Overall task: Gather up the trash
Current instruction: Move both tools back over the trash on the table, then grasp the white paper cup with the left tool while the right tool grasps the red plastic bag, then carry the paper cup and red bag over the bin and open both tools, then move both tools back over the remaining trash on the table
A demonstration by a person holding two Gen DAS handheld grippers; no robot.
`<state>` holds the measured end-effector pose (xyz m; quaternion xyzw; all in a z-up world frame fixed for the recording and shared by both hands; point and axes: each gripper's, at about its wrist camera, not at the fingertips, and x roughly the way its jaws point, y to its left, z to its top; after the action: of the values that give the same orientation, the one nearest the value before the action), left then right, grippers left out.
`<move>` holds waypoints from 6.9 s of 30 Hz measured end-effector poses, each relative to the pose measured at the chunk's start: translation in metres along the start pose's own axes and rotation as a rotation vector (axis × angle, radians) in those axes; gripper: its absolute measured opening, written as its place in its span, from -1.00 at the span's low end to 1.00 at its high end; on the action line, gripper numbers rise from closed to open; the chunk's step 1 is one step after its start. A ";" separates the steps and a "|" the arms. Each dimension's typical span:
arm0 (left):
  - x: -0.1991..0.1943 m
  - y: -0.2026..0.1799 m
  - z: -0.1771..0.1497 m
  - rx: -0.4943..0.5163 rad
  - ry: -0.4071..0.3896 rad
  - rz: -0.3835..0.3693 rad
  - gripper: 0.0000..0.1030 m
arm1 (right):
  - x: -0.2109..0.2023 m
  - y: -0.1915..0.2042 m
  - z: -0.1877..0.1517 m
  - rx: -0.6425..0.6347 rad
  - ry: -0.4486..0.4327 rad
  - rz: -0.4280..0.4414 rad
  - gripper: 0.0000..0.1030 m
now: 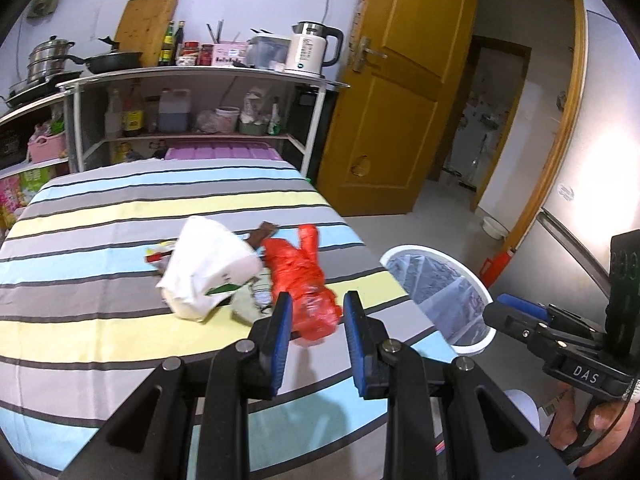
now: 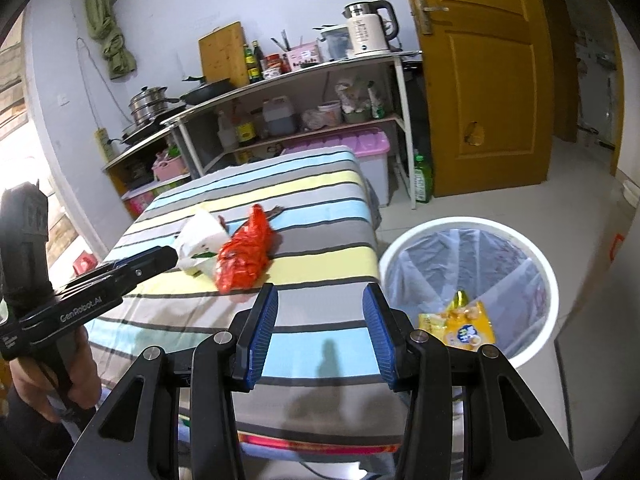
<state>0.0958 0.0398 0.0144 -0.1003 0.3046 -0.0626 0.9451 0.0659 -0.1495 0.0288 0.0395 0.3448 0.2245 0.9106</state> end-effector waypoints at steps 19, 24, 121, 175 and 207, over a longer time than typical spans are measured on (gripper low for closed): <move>-0.004 0.058 -0.008 -0.077 -0.004 0.111 -0.20 | 0.031 0.037 0.003 -0.068 0.047 0.077 -0.12; 0.005 0.072 -0.006 -0.081 0.014 0.126 -0.12 | 0.046 0.046 0.007 -0.072 0.063 0.094 -0.10; 0.049 -0.094 0.015 0.111 0.068 -0.118 -0.01 | -0.026 -0.071 -0.003 0.131 -0.072 -0.048 -0.20; 0.080 -0.099 0.010 0.112 0.125 -0.141 0.01 | -0.010 -0.099 -0.002 0.166 -0.024 -0.092 -0.12; 0.005 -0.017 -0.001 0.016 -0.006 0.004 0.01 | -0.005 0.009 0.001 -0.018 -0.013 0.041 -0.12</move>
<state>0.0984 0.0220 0.0144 -0.0922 0.3013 -0.0628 0.9470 0.0600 -0.1430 0.0345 0.0400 0.3360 0.2461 0.9083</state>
